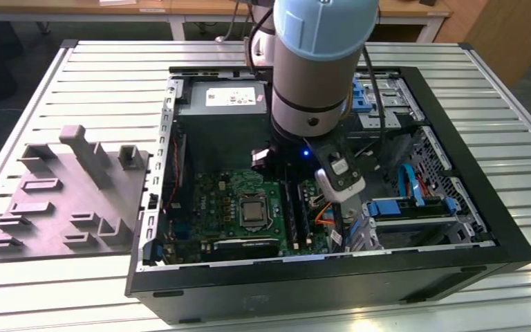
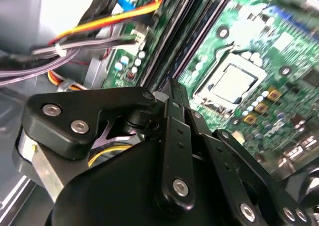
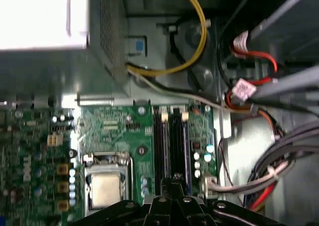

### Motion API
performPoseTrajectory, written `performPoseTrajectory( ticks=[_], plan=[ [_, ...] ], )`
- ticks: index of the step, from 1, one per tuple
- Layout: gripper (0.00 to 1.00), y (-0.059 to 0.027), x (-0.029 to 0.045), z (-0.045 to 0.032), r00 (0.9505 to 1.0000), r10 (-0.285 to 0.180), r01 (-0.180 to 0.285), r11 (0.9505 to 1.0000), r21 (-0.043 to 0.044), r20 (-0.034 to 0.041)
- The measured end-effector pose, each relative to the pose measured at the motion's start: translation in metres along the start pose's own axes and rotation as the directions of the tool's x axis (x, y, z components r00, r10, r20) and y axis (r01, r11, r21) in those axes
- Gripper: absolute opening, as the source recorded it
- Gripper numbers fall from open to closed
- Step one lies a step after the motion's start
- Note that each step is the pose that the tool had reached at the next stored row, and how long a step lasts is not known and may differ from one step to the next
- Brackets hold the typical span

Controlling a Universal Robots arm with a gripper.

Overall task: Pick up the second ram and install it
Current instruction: 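Press down the second ram until it locks into place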

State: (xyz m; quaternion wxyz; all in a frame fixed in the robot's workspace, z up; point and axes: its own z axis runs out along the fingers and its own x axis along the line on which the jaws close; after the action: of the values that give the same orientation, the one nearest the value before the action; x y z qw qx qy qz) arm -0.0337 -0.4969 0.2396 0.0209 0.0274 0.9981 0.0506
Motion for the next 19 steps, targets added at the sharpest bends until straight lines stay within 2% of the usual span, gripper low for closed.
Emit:
performPoseTrajectory(
  ticks=[3,4,5,6,7,11,19],
  plan=[
    [0.1,-0.0086,-0.0005,-0.0007,1.0,0.0,0.0,1.0,-0.0002,0.0001],
    [0.1,-0.0169,-0.0009,-0.0014,1.0,0.0,0.0,1.0,0.0059,0.0004],
    [0.1,-0.0182,-0.0011,-0.0015,1.0,-0.001,0.001,0.9996,0.0274,0.0014],
    [0.1,-0.0186,-0.0011,-0.0012,1.0,-0.002,0.002,0.9994,0.0339,0.0018],
    [0.1,-0.0189,-0.0011,-0.0005,1.0,-0.002,0.002,0.9993,0.0368,0.0019],
    [0.1,-0.02,-0.0008,0.0036,0.9998,-0.02,0.02,0.9991,0.0368,0.0001],
    [0.1,-0.0261,-0.0012,0.0055,0.9993,-0.038,0.038,0.9986,0.0374,-0.0017]
  ],
)
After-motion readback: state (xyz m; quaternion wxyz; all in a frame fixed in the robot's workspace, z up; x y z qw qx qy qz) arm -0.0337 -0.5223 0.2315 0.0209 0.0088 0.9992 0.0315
